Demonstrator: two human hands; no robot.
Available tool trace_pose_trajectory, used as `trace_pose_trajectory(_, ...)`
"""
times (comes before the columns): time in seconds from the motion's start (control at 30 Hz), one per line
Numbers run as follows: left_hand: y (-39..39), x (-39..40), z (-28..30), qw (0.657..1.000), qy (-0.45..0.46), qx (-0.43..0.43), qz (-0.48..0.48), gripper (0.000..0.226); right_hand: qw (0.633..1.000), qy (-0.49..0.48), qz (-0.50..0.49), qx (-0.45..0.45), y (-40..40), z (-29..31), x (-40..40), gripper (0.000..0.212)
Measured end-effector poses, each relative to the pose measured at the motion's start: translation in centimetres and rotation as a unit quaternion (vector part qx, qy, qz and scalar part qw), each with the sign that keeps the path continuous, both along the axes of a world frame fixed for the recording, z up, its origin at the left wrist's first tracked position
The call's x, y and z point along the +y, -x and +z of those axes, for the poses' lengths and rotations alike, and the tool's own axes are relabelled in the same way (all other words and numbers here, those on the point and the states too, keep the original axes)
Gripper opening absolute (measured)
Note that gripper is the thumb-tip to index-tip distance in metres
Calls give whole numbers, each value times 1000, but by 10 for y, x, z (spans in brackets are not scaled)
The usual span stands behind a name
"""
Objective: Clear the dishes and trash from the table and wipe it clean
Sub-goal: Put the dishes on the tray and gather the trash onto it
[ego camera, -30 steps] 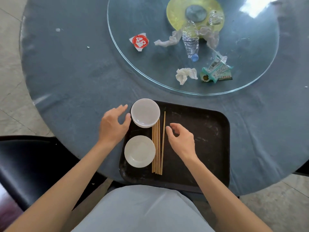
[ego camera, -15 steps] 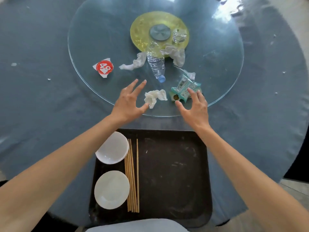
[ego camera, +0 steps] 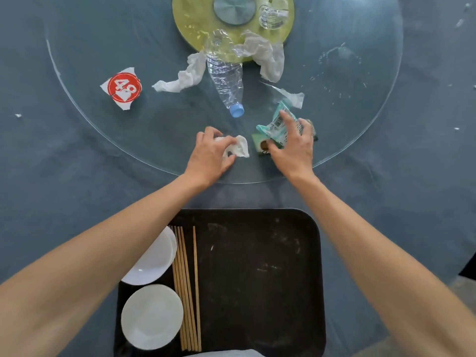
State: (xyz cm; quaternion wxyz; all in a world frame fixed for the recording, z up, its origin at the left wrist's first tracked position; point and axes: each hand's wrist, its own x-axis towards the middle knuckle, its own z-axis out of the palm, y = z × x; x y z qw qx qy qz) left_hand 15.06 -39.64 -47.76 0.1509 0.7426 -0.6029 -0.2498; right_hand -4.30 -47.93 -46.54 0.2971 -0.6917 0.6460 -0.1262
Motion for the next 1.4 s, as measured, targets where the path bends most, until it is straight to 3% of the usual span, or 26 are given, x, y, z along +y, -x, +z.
trace_pose_trajectory(0.17,5,14,1,999,13,33,-2,20,997,30,-16,-67,11,4,29,69)
trace_pose_trajectory(0.4,32,84,30,991,57,121,6,17,993,73,33,-83,56,28,126,72)
trace_pose_trajectory(0.6,69,170,27,988,9,149,-28,16,994,20,57,-94,98,23,222,76)
trace_pose_trajectory(0.8,86,211,-1,991,-22,128,-45,21,997,-71,40,-5,114,2,268,77)
trace_pose_trajectory(1.0,77,204,19,990,13,-33,-138,47,980,-64,118,146,109,36,253,96)
trace_pose_trajectory(1.13,51,163,46,982,70,-112,-134,59,973,-2,137,184,101,64,209,88)
trace_pose_trajectory(1.3,-4,77,62,986,79,-135,-61,63,982,42,134,124,66,73,112,67)
trace_pose_trajectory(1.4,-41,21,60,985,82,-150,-25,59,987,61,122,90,41,59,47,65)
